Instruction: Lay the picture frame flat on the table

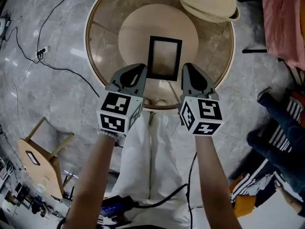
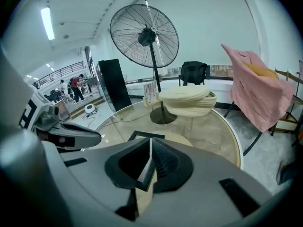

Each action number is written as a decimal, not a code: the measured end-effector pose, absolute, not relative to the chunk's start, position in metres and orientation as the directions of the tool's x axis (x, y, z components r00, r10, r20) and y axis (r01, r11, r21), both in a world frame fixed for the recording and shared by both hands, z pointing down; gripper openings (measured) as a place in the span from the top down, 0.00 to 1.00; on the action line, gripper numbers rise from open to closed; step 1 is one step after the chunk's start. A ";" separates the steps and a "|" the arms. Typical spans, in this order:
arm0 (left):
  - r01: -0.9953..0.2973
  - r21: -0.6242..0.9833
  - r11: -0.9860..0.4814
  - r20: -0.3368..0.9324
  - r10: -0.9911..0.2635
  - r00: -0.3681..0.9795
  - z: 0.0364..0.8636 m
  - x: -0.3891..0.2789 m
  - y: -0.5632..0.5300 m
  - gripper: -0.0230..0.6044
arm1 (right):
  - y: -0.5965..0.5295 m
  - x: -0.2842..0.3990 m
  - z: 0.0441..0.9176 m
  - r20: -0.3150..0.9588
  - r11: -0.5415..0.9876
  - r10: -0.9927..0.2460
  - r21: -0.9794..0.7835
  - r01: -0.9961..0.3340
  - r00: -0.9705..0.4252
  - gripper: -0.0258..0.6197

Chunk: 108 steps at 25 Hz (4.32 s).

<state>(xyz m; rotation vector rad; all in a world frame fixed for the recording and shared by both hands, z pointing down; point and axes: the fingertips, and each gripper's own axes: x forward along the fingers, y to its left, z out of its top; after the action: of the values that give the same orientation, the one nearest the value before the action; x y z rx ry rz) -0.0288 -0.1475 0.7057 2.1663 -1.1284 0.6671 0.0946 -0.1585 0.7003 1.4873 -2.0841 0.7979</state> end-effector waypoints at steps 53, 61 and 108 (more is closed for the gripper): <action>-0.744 0.032 -0.667 0.159 -0.731 0.663 0.229 -0.037 -0.083 0.94 | -0.079 0.083 0.241 0.137 0.382 -0.912 -0.054 -0.922 -0.386 0.90; -0.744 0.023 -0.668 0.167 -0.731 0.661 0.228 -0.041 -0.080 0.94 | -0.074 0.077 0.239 0.142 0.407 -0.901 -0.046 -0.912 -0.410 0.90; -0.733 0.029 -0.680 0.173 -0.719 0.674 0.232 -0.035 -0.071 0.94 | -0.063 0.072 0.243 0.172 0.437 -0.885 -0.017 -0.900 -0.433 0.90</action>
<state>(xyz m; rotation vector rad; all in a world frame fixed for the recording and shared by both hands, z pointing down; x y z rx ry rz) -0.0353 -0.0713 0.2323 2.7851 -1.2110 0.2250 0.0719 -0.0628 0.2425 1.5904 -2.5438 0.1600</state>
